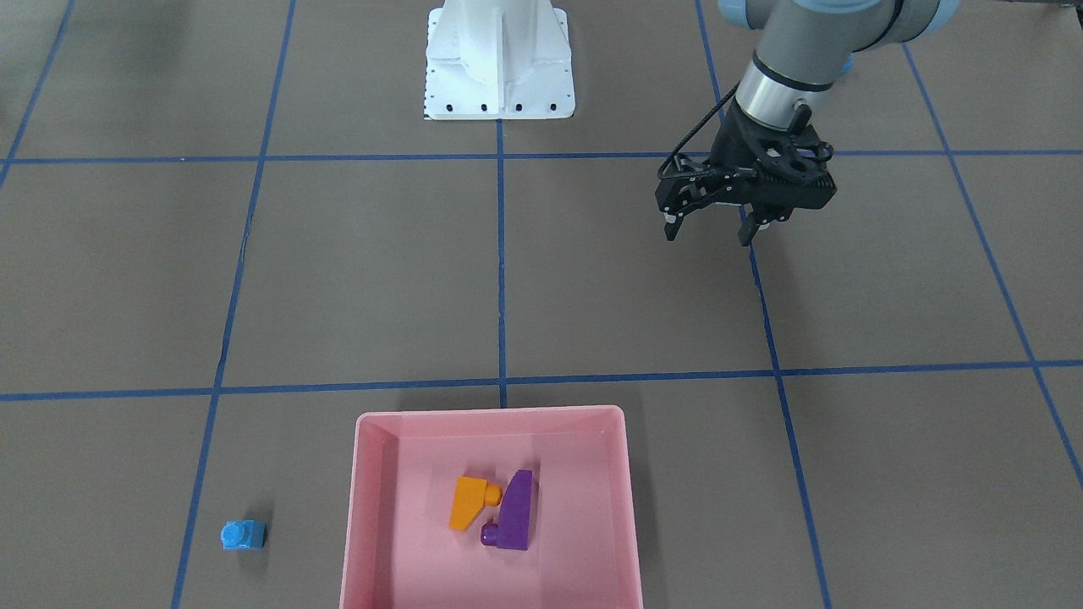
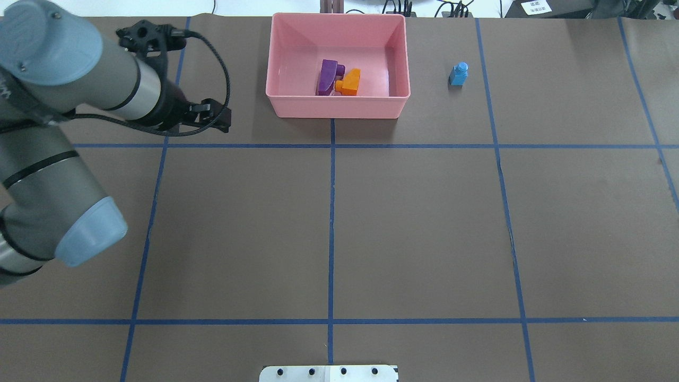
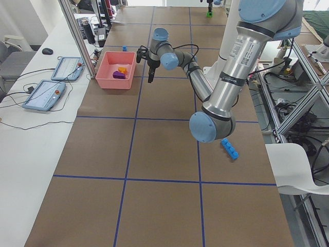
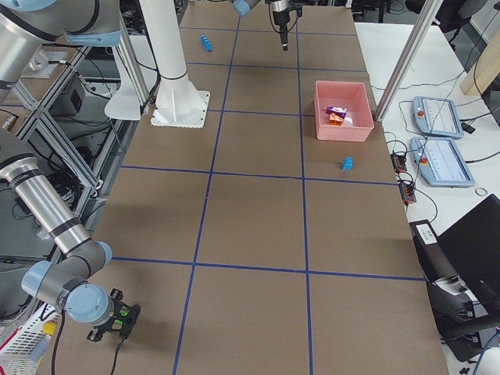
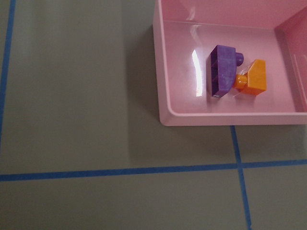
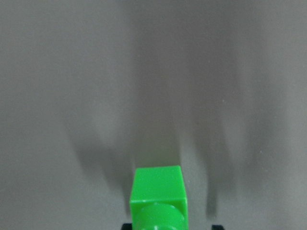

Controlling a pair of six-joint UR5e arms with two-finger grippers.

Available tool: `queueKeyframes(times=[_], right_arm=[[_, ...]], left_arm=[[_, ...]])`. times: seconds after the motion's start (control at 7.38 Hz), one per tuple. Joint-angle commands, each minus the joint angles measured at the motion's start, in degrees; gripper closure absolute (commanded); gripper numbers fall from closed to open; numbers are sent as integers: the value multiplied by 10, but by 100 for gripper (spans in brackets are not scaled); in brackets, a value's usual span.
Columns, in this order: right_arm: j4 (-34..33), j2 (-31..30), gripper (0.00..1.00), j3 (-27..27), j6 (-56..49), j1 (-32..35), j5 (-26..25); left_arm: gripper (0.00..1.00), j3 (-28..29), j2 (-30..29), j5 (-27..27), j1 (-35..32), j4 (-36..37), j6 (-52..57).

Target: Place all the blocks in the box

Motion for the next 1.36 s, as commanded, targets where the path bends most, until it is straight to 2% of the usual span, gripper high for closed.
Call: queueKeyframes(times=[0.0, 0.14, 0.27, 0.41, 0.54, 0.68, 0.81, 1.08, 1.22], right_arm=[[-2, 6, 100, 19, 1, 1, 15], [-15, 5, 100, 64, 10, 1, 21], [-90, 18, 100, 138, 24, 1, 22], [-201, 52, 100, 227, 45, 1, 24], [-291, 120, 100, 271, 73, 0, 27], [-333, 205, 100, 270, 110, -13, 48], [-341, 281, 100, 267, 173, -57, 49], [-340, 420, 100, 267, 325, -142, 48], [-341, 478, 100, 266, 392, -185, 47]], left_arm=[[0, -75, 146, -2, 6, 1, 102], [1, -77, 193, -10, 17, -6, 151], [1, -78, 239, -17, 35, -26, 265], [1, -80, 274, -42, 44, -32, 297], [1, -82, 317, -41, 85, -53, 334], [1, -83, 372, -39, 114, -104, 355], [1, -82, 409, -14, 179, -113, 351], [1, -89, 457, -5, 246, -115, 338], [1, -91, 463, 9, 309, -115, 293]])
